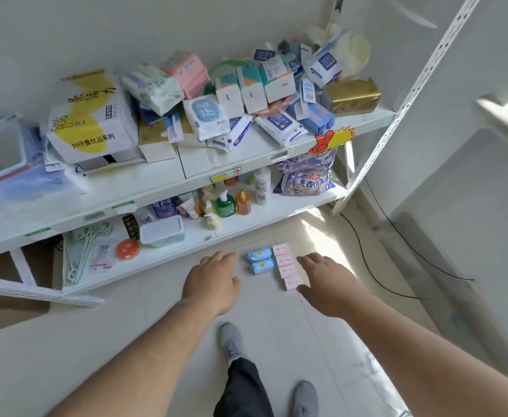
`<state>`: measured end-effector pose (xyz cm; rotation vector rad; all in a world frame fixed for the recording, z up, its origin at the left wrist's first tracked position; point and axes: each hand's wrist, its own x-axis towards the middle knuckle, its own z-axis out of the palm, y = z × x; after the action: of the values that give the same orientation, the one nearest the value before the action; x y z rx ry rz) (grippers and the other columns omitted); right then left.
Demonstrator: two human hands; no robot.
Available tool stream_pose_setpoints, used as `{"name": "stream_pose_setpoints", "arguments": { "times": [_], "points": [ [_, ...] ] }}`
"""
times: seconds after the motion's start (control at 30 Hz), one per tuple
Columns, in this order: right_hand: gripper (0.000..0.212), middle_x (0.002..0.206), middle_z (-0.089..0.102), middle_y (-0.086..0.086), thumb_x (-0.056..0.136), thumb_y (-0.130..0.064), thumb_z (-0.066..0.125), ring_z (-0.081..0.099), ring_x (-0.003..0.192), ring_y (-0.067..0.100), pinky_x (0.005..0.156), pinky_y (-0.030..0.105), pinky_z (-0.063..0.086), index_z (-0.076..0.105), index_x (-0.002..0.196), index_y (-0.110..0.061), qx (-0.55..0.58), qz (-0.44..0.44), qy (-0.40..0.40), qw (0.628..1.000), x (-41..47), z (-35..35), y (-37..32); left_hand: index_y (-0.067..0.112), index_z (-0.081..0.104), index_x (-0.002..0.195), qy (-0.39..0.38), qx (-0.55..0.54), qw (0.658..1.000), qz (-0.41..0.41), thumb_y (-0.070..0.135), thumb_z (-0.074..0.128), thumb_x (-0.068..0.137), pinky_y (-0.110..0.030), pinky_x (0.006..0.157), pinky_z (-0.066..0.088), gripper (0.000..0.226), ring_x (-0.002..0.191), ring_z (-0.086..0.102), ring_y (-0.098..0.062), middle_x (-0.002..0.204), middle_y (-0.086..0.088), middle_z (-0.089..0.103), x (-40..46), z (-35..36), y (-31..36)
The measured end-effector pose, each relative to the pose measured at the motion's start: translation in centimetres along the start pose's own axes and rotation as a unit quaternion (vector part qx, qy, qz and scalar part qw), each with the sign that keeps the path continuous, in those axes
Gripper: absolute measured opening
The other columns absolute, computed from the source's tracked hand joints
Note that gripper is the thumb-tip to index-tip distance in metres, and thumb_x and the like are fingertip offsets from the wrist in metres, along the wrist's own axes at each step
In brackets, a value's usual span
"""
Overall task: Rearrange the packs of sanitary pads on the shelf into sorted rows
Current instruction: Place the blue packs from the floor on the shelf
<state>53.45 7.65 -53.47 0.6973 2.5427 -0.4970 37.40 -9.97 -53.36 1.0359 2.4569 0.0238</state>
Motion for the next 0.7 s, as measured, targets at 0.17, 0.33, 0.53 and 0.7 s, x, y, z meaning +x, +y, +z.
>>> {"name": "stream_pose_setpoints", "arguments": {
  "times": [0.17,0.33,0.53,0.7],
  "points": [
    [0.062,0.149,0.038,-0.003,0.098,-0.042,0.049,0.042,0.132,0.023,0.102,0.033,0.042,0.027,0.152,-0.022,0.011,0.034,-0.037,0.999,6.5,3.3,-0.4,0.024,0.029,0.149,-0.037,-0.009,0.999,0.011,0.033,0.044,0.096,-0.036,0.103,0.039,0.056,0.131,0.041,-0.023,0.152,0.005,0.035,7.9,3.1,-3.1],
    [0.059,0.148,0.037,-0.002,0.099,-0.040,0.050,0.040,0.133,0.023,0.103,0.035,0.041,0.029,0.151,-0.021,0.036,0.061,-0.067,0.995,12.9,7.3,0.0,0.026,0.026,0.151,-0.071,-0.007,0.997,0.017,0.033,0.044,0.097,-0.035,0.103,0.040,0.058,0.132,0.041,-0.022,0.153,0.006,0.033,15.1,7.4,-5.8],
    [0.056,0.143,0.040,-0.001,0.097,-0.041,0.052,0.043,0.129,0.024,0.101,0.035,0.043,0.034,0.146,-0.020,0.039,0.061,-0.075,0.995,21.6,12.6,3.3,0.027,0.021,0.152,-0.100,-0.018,0.995,-0.009,0.034,0.041,0.099,-0.033,0.102,0.039,0.058,0.135,0.038,-0.019,0.156,0.009,0.027,22.8,14.5,-7.6],
    [0.054,0.139,0.042,0.000,0.096,-0.040,0.053,0.046,0.125,0.025,0.098,0.038,0.045,0.037,0.142,-0.019,0.045,0.055,-0.080,0.994,29.8,20.6,7.2,0.028,0.023,0.152,-0.102,-0.033,0.993,-0.049,0.034,0.041,0.099,-0.033,0.101,0.040,0.057,0.134,0.038,-0.018,0.155,0.009,0.028,29.6,23.2,-8.7]
  ]
}}
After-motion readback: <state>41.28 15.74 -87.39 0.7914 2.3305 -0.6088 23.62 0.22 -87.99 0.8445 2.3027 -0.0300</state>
